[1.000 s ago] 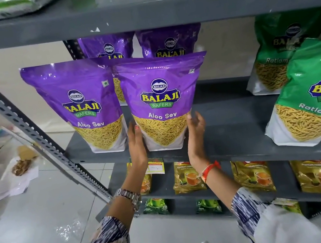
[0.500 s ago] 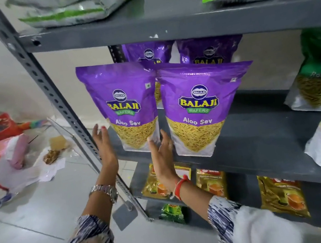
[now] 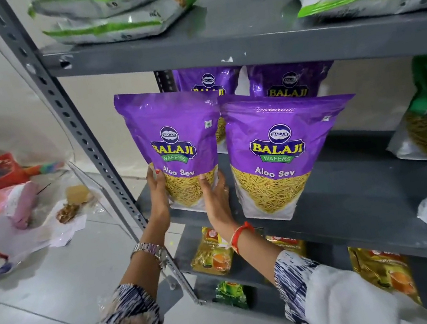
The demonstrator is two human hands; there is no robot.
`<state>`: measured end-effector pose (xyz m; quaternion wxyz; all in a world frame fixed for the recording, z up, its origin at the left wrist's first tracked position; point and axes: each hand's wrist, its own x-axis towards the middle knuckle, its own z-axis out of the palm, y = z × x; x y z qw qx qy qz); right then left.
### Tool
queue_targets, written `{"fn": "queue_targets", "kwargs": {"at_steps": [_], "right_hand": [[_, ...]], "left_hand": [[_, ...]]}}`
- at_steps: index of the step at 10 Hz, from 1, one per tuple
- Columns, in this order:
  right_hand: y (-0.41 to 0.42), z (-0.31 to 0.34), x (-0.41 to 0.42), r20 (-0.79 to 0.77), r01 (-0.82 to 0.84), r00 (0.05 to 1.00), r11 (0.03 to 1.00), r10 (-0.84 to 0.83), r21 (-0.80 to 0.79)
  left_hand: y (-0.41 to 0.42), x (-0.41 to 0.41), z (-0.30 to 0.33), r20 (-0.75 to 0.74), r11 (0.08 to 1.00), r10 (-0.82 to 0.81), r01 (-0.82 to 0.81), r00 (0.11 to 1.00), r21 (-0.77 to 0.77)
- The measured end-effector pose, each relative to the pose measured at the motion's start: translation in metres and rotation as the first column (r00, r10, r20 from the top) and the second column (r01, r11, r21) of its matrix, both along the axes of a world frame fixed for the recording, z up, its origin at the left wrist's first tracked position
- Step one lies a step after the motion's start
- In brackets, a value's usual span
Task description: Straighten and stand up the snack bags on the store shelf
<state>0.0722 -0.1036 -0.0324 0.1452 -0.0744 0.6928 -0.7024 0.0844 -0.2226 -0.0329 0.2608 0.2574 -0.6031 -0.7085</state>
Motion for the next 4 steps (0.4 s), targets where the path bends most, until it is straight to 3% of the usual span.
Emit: {"fn": "queue_targets", "kwargs": {"at_steps": [2,4], "right_hand": [[-0.001,0.000,-0.001,0.019,-0.008,1.000,1.000,0.008,-0.014],[0.025,0.005,0.021,0.010,0.005,1.000,0.999,-0.004,-0.048]], "left_hand": [[-0.003,0.004,-0.003,0.050,1.000,-0.028,0.028,0.998,0.004],[0.035,0.019,0.005,0.035,0.977,0.165,-0.159,0.986,-0.140]]}}
